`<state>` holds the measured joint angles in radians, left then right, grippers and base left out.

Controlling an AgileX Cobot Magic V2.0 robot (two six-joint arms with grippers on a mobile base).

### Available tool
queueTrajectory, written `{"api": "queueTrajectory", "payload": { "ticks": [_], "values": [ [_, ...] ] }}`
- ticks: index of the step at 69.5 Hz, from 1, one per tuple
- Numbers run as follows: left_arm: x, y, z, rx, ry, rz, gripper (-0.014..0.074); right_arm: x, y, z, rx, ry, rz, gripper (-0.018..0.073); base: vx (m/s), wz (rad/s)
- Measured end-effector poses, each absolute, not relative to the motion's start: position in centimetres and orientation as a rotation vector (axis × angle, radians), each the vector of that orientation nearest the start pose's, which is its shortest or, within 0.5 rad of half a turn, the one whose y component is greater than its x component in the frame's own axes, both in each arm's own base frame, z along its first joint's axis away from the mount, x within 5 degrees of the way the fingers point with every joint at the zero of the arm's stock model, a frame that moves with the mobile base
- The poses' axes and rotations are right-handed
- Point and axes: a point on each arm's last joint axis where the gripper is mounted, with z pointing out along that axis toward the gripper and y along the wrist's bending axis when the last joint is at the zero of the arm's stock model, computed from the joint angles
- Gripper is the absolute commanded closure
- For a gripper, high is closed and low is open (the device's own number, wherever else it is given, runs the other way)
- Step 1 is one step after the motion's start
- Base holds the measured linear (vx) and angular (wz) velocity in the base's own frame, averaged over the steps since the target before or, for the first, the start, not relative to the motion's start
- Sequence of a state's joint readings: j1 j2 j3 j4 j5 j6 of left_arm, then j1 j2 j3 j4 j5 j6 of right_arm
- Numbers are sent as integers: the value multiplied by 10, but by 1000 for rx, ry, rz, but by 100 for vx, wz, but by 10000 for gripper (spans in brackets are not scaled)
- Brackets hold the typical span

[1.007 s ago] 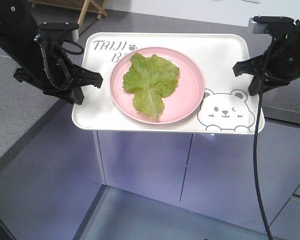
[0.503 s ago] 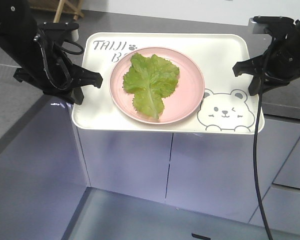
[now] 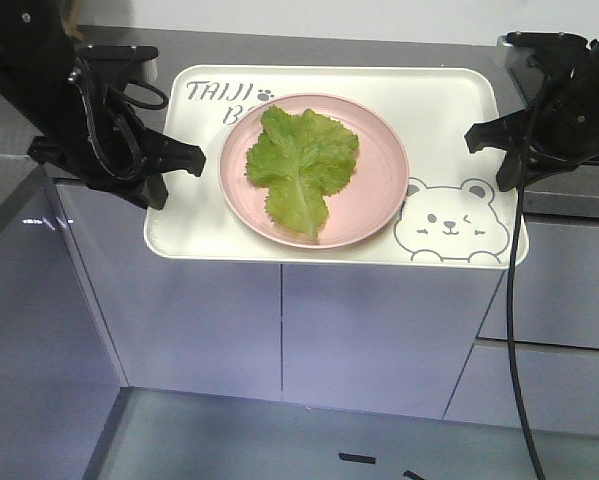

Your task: Transfer vegetables to tray and serve

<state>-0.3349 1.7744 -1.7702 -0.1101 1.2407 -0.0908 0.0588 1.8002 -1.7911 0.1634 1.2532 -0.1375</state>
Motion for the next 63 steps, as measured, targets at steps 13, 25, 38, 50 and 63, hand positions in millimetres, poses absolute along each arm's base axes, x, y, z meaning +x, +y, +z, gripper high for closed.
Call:
{"api": "queueTrajectory", "payload": {
  "ticks": [13,25,38,50,63],
  "values": [
    [355,-134,352,316,2731,-273,602,383,37,348,-241,2723,205,568,-2,-21],
    [355,-134,352,316,2731,-273,602,383,37,348,-241,2724,205,568,0,-6],
    [355,-134,352,316,2731,-273,602,383,37,348,-241,2724,205,568,0,0],
    [355,-134,352,316,2731,-273,602,383,37,348,-241,2724,205,568,0,-1],
    [355,-134,352,316,2731,-273,602,383,37,348,-241,2724,205,568,0,-2]
  ]
}}
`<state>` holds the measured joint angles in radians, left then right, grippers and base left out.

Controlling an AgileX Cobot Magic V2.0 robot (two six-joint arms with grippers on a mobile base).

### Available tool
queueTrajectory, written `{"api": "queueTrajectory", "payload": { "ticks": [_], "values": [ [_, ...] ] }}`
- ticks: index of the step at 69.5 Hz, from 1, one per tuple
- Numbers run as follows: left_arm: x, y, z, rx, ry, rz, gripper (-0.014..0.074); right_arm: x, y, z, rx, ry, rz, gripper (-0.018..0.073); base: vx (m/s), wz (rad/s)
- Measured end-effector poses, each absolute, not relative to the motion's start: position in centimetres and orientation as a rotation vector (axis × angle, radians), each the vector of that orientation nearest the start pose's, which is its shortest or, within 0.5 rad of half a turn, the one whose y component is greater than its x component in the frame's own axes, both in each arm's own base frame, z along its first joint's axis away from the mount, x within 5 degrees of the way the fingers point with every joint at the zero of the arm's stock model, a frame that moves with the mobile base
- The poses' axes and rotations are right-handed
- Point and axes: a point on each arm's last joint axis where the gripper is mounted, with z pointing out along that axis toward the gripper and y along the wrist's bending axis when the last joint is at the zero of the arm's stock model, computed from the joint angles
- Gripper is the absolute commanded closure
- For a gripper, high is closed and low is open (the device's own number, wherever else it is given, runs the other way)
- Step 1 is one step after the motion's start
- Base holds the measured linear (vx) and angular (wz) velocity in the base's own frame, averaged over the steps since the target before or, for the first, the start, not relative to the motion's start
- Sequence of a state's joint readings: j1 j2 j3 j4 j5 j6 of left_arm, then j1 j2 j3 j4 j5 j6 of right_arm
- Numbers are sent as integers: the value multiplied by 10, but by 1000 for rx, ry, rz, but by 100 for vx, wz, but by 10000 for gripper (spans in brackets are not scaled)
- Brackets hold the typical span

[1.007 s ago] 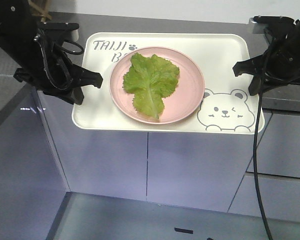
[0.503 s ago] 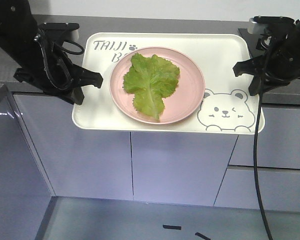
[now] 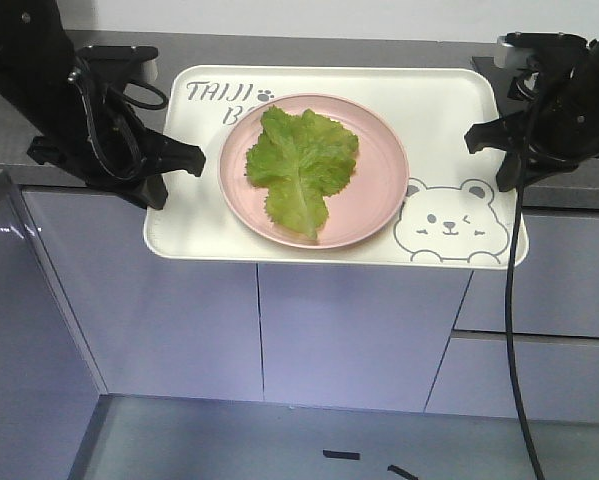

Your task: Transfer vegetables to tray and serve

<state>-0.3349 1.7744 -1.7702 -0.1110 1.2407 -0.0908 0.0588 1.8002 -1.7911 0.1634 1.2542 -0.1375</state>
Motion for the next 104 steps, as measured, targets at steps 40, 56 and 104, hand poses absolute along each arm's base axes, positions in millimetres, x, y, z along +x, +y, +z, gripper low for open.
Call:
{"api": "queueTrajectory", "payload": {
  "ticks": [40,56,104],
  "values": [
    [355,-134,352,316,2731,-273,602,383,37,348,-241,2724,205,568,1,0],
    [355,-134,352,316,2731,-273,602,383,37,348,-241,2724,205,568,1,-1],
    [355,-134,352,316,2731,-273,602,383,37,348,-241,2724,205,568,3,-3]
  ]
}}
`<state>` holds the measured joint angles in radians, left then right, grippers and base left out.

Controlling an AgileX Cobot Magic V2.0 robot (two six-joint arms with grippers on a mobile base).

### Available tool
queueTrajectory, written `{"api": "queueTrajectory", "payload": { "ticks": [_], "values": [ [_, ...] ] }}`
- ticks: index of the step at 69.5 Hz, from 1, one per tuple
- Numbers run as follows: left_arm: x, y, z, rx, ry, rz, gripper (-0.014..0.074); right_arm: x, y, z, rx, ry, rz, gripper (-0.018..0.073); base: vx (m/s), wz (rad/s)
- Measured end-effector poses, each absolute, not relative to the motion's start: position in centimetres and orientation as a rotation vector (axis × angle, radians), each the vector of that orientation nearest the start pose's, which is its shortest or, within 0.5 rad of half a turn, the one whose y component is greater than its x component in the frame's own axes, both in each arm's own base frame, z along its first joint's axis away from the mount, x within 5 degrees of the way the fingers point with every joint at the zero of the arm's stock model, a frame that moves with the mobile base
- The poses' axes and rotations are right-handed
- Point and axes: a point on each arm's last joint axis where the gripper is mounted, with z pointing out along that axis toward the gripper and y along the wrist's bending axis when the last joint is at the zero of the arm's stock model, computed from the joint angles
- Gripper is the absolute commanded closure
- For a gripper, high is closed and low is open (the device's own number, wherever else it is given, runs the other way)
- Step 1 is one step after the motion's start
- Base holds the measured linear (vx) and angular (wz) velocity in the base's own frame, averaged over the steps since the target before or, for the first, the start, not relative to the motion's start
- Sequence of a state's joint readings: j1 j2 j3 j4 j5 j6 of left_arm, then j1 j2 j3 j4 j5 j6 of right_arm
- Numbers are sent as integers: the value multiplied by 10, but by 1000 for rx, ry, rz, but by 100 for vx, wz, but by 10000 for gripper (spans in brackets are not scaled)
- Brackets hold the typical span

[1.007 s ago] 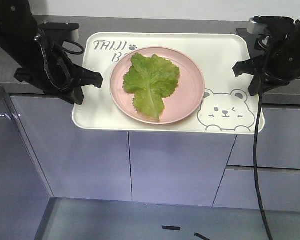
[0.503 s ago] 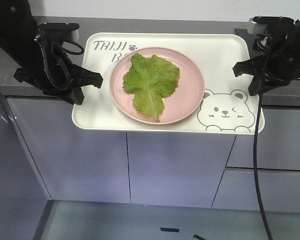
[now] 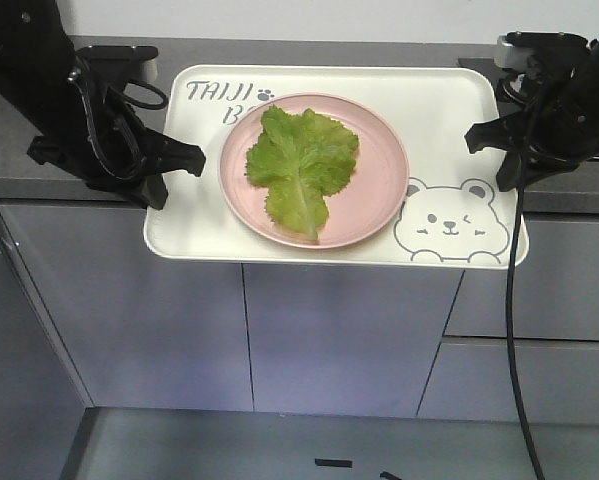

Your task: Transfer vegetables to tray and serve

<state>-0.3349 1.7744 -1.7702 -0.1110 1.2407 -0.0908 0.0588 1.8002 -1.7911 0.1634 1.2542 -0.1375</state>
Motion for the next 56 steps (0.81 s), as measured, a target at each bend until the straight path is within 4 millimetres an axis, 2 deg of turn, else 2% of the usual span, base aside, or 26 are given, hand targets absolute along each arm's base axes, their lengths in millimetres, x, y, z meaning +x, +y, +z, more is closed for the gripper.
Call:
{"api": "queueTrajectory", "payload": {
  "ticks": [56],
  "values": [
    [355,-134,352,316,2731,-273,602,383,37,348,-241,2724,205,568,4,-1]
  ]
}}
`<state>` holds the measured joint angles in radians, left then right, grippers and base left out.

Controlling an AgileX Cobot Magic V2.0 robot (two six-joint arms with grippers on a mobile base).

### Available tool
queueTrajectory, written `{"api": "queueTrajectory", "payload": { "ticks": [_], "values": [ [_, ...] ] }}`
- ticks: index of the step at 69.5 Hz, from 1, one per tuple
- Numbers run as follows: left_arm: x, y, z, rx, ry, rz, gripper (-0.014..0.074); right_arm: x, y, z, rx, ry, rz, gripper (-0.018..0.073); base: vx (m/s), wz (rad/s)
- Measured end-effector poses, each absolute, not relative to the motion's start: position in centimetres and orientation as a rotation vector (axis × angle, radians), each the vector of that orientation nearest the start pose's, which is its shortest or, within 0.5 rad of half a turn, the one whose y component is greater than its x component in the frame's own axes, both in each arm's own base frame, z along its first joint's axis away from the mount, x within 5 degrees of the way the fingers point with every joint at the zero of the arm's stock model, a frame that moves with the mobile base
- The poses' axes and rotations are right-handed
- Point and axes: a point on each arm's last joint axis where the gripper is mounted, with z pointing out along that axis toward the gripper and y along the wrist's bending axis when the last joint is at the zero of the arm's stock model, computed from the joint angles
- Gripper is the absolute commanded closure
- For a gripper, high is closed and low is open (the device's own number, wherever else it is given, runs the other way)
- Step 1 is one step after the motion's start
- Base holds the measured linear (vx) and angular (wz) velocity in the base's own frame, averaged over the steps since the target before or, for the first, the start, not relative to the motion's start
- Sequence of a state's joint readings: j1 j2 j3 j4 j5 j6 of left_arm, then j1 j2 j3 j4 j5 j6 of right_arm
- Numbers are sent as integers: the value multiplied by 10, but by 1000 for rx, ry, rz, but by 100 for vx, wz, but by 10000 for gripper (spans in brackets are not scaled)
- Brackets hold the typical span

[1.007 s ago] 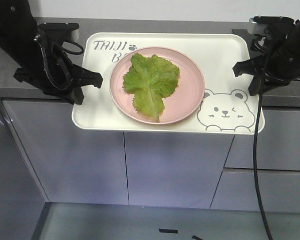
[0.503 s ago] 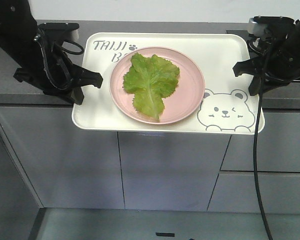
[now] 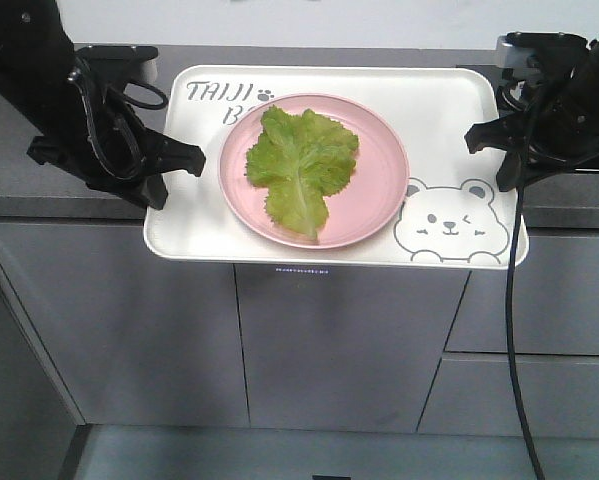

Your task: Transfer vegetables to tray and serve

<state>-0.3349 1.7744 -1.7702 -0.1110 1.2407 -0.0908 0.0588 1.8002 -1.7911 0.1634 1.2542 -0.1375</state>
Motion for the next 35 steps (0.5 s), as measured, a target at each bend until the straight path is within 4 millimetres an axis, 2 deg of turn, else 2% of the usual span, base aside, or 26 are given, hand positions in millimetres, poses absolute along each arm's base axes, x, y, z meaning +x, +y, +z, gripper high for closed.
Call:
{"api": "queueTrajectory", "payload": {
  "ticks": [35],
  "values": [
    [355,-134,352,316,2731,-273,602,383,37,348,-241,2724,205,568,8,3]
  ]
}}
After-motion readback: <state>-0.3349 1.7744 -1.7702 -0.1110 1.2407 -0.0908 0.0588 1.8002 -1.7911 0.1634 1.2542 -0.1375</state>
